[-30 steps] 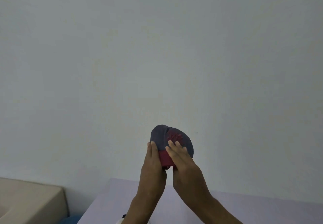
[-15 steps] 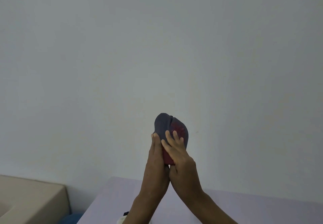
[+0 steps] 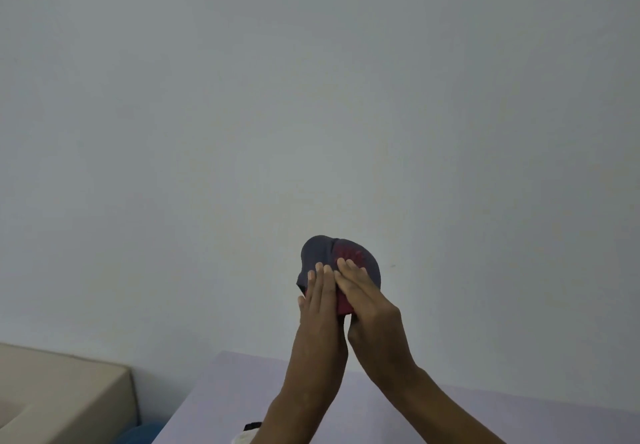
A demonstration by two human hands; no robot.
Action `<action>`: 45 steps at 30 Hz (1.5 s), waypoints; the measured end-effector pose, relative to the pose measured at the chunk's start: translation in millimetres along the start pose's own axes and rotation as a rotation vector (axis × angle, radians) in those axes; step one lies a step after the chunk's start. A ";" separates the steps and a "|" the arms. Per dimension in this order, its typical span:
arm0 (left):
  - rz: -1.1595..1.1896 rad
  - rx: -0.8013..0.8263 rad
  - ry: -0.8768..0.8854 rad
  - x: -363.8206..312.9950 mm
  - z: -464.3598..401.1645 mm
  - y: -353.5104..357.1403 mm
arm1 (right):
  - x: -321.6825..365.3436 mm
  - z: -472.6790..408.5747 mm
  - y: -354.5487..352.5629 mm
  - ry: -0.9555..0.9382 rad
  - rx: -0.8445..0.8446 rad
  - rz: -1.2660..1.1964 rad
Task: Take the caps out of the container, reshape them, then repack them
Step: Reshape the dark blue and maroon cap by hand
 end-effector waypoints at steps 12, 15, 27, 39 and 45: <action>0.170 -0.202 -0.055 10.5 -0.3 -26.3 | 2.8 -1.9 7.8 0.039 0.045 -0.040; 0.088 -0.227 0.025 13.4 -13.9 -33.6 | -6.9 -13.7 7.8 0.053 0.052 0.002; 0.155 -0.394 0.109 -3.6 -13.2 -31.0 | 3.2 -18.5 6.8 0.089 -0.095 -0.187; -0.007 -0.200 0.110 15.9 -22.1 -34.2 | -31.1 -12.7 18.5 0.156 0.117 -0.076; -0.062 -0.120 0.151 -1.2 -26.4 -26.3 | -23.9 -6.9 13.6 0.173 0.025 -0.139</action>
Point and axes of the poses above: each hand's wrist, its own z-axis away from the middle knuckle, its own y-axis out of the palm, x = y × z, the point moved 6 cm from there along -z, towards the middle knuckle, and after that the axes turned 4 degrees about -x, right-handed, at the moved point
